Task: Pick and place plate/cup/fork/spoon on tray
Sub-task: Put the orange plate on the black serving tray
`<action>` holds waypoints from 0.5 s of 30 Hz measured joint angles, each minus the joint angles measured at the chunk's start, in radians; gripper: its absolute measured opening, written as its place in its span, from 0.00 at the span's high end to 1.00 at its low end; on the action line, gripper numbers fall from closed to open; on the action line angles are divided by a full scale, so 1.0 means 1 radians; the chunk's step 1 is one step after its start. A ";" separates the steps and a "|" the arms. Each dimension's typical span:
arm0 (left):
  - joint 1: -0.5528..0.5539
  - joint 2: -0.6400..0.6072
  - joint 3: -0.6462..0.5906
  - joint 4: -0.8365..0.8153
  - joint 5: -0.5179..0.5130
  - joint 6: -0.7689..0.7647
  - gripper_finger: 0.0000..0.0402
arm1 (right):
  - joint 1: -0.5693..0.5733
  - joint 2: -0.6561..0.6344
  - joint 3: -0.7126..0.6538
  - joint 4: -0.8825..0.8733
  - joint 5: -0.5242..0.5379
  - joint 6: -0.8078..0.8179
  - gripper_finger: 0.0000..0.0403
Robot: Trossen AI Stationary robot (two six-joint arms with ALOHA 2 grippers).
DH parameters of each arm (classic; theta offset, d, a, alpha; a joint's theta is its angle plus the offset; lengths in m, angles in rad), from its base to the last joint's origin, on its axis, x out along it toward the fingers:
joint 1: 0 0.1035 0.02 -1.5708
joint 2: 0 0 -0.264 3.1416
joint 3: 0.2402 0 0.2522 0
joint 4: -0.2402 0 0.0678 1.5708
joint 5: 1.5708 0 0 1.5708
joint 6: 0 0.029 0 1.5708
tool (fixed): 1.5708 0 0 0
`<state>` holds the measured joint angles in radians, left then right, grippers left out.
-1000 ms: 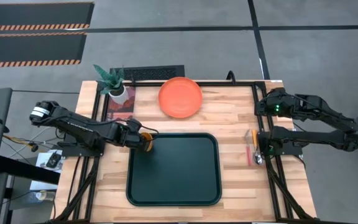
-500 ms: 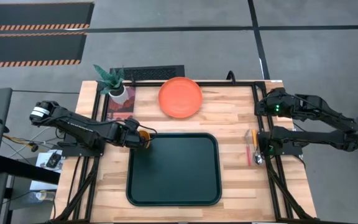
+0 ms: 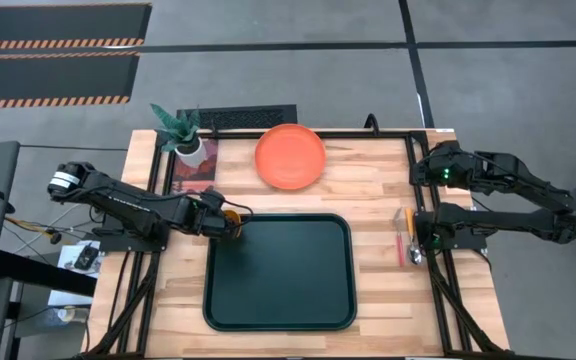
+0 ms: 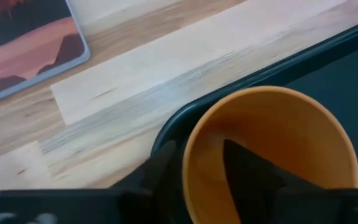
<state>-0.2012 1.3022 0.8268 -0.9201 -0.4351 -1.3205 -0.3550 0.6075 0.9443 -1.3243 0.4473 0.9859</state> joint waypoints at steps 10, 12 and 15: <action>0.000 0.000 0.068 -0.024 -0.014 -0.012 0.48 | 0.000 0.000 0.000 0.000 0.000 0.000 0.47; 0.000 -0.001 0.099 -0.036 -0.034 -0.012 0.47 | 0.000 0.000 0.000 0.000 0.000 0.000 0.47; 0.000 -0.002 0.133 -0.042 -0.045 -0.012 0.47 | 0.000 0.000 0.000 0.000 0.003 -0.001 0.47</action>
<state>-0.2012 1.3006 0.9595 -0.9618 -0.4801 -1.3325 -0.3550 0.6075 0.9443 -1.3243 0.4499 0.9854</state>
